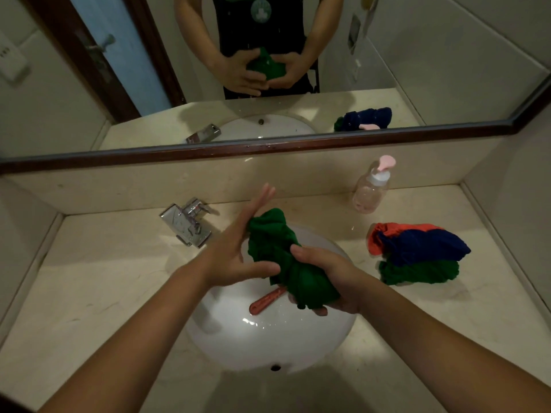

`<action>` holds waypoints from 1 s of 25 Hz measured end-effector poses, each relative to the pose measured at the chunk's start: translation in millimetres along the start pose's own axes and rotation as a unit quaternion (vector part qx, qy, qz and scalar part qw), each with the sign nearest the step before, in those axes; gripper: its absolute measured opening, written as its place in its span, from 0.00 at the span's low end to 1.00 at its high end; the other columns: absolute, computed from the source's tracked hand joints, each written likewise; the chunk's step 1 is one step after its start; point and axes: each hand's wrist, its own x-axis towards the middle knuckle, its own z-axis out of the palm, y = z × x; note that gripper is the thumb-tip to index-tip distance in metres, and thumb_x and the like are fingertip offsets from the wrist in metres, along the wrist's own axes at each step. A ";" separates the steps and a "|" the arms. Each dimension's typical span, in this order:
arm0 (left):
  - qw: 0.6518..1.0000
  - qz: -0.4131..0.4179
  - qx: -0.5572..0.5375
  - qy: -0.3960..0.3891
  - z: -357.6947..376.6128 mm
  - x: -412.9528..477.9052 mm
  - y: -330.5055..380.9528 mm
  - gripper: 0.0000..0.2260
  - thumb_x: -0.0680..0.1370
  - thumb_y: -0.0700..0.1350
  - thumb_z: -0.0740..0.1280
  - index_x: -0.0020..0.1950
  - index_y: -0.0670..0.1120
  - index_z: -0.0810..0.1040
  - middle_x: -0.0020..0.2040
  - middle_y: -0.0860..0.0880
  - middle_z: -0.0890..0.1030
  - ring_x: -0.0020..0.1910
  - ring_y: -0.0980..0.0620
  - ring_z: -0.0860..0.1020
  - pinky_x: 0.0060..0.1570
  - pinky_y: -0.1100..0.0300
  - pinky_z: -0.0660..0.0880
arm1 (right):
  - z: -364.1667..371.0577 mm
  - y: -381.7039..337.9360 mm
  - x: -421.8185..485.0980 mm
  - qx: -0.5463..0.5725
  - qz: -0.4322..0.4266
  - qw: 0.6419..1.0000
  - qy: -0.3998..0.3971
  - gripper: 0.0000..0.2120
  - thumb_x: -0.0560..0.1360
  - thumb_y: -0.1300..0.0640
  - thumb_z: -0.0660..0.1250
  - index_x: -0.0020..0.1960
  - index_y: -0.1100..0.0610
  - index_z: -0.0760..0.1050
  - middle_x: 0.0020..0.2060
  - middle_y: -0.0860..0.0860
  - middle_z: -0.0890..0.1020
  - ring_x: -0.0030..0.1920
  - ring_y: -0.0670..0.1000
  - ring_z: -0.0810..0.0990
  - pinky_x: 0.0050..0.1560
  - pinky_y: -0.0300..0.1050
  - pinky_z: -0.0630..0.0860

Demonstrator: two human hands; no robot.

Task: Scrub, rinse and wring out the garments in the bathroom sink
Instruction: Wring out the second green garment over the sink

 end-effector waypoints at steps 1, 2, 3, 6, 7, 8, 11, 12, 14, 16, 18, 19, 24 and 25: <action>0.999 0.041 0.020 0.013 1.7 3.2 2.3 0.52 0.70 0.59 0.77 0.83 0.48 0.48 0.83 0.48 0.53 0.80 0.44 0.60 0.74 0.42 0.67 | 0.7 -2.4 -1.5 0.006 0.012 1.000 -0.008 0.22 0.78 0.41 0.66 0.62 0.56 0.77 0.47 0.58 0.82 0.41 0.59 0.80 0.21 0.40 0.73; 0.997 0.075 0.011 0.025 6.1 6.4 4.4 0.52 0.70 0.61 0.77 0.82 0.42 0.52 0.83 0.45 0.52 0.81 0.42 0.58 0.75 0.42 0.64 | 1.7 -3.8 -2.7 0.016 0.026 0.999 -0.018 0.23 0.78 0.41 0.65 0.63 0.58 0.76 0.45 0.57 0.82 0.40 0.57 0.82 0.21 0.39 0.72; 0.994 0.098 -0.010 0.038 13.0 9.0 4.1 0.52 0.69 0.62 0.77 0.80 0.36 0.56 0.82 0.40 0.53 0.80 0.39 0.57 0.75 0.41 0.63 | 2.6 -4.5 -3.2 0.030 0.040 0.998 -0.030 0.24 0.78 0.41 0.63 0.63 0.59 0.75 0.44 0.56 0.82 0.40 0.56 0.83 0.21 0.39 0.71; 0.985 0.097 -0.099 0.103 32.7 12.1 0.0 0.40 0.70 0.62 0.76 0.67 0.32 0.75 0.72 0.33 0.71 0.73 0.34 0.70 0.69 0.39 0.70 | 5.4 -5.0 -1.1 0.065 0.061 0.995 -0.035 0.28 0.77 0.39 0.64 0.64 0.61 0.73 0.44 0.55 0.82 0.38 0.55 0.85 0.20 0.38 0.71; 0.978 0.084 -0.138 0.128 36.2 13.0 -2.6 0.34 0.70 0.61 0.77 0.61 0.34 0.80 0.64 0.33 0.77 0.65 0.32 0.76 0.64 0.37 0.74 | 5.5 -4.8 -0.6 0.067 0.059 0.996 -0.021 0.30 0.77 0.38 0.65 0.64 0.62 0.73 0.44 0.56 0.82 0.38 0.55 0.85 0.19 0.38 0.71; 0.970 0.069 -0.173 0.153 38.9 13.5 -4.7 0.28 0.70 0.61 0.77 0.56 0.37 0.82 0.56 0.33 0.80 0.57 0.32 0.79 0.58 0.37 0.77 | 5.0 -4.3 -0.3 0.064 0.055 0.996 -0.001 0.30 0.77 0.37 0.65 0.64 0.63 0.74 0.44 0.57 0.82 0.37 0.56 0.84 0.20 0.37 0.70; 0.952 0.026 -0.207 0.225 46.1 12.6 -6.3 0.13 0.71 0.56 0.77 0.43 0.47 0.84 0.44 0.40 0.80 0.46 0.40 0.80 0.48 0.49 0.79 | 9.2 -5.6 0.7 0.030 0.048 0.994 0.095 0.33 0.79 0.33 0.59 0.57 0.63 0.80 0.40 0.60 0.82 0.33 0.57 0.78 0.22 0.36 0.66; 0.950 0.013 -0.194 0.243 47.6 13.0 -6.0 0.11 0.72 0.53 0.76 0.41 0.46 0.83 0.42 0.42 0.79 0.44 0.44 0.79 0.46 0.52 0.78 | 11.4 -6.5 3.7 0.001 0.047 0.990 0.135 0.35 0.79 0.32 0.58 0.55 0.64 0.81 0.37 0.60 0.81 0.31 0.56 0.76 0.22 0.37 0.66; 0.952 0.002 -0.148 0.267 47.7 13.6 -7.6 0.09 0.72 0.49 0.74 0.38 0.44 0.80 0.40 0.46 0.78 0.40 0.47 0.78 0.43 0.56 0.76 | 14.0 -5.3 13.3 -0.103 0.033 0.971 0.214 0.38 0.81 0.31 0.54 0.51 0.67 0.80 0.32 0.58 0.78 0.26 0.54 0.75 0.24 0.40 0.67; 0.961 0.028 -0.047 0.269 46.5 14.2 -14.3 0.08 0.73 0.48 0.74 0.38 0.47 0.77 0.38 0.48 0.77 0.39 0.48 0.77 0.42 0.55 0.76 | 15.9 -4.0 21.7 -0.247 0.002 0.929 0.275 0.35 0.84 0.34 0.51 0.44 0.63 0.79 0.30 0.55 0.76 0.27 0.52 0.75 0.27 0.43 0.70; 0.958 0.055 0.061 0.276 47.6 16.7 -21.3 0.08 0.73 0.47 0.73 0.39 0.47 0.76 0.39 0.49 0.75 0.39 0.50 0.75 0.41 0.55 0.74 | 14.1 -3.3 28.0 -0.374 -0.052 0.873 0.309 0.29 0.86 0.41 0.50 0.40 0.57 0.77 0.31 0.52 0.77 0.30 0.50 0.77 0.33 0.44 0.74; 0.952 0.060 0.096 0.286 49.3 17.9 -23.7 0.08 0.73 0.47 0.73 0.39 0.46 0.76 0.39 0.49 0.74 0.39 0.51 0.75 0.41 0.57 0.74 | 12.5 -3.6 30.1 -0.431 -0.083 0.842 0.313 0.26 0.87 0.44 0.50 0.41 0.55 0.77 0.32 0.51 0.78 0.32 0.49 0.78 0.36 0.45 0.74; 0.918 -0.026 0.127 0.375 60.7 29.1 -23.8 0.10 0.72 0.49 0.73 0.37 0.53 0.73 0.38 0.54 0.72 0.39 0.62 0.72 0.41 0.73 0.66 | 2.2 -11.7 46.4 -0.586 -0.172 0.738 0.289 0.19 0.86 0.54 0.48 0.56 0.59 0.77 0.43 0.56 0.83 0.39 0.58 0.81 0.40 0.54 0.78; 0.910 -0.061 0.109 0.396 63.0 32.7 -23.9 0.12 0.72 0.47 0.74 0.36 0.54 0.72 0.38 0.55 0.72 0.39 0.62 0.73 0.40 0.74 0.66 | -1.9 -13.0 49.3 -0.601 -0.180 0.727 0.280 0.19 0.85 0.54 0.48 0.55 0.58 0.77 0.41 0.56 0.83 0.37 0.58 0.81 0.35 0.53 0.76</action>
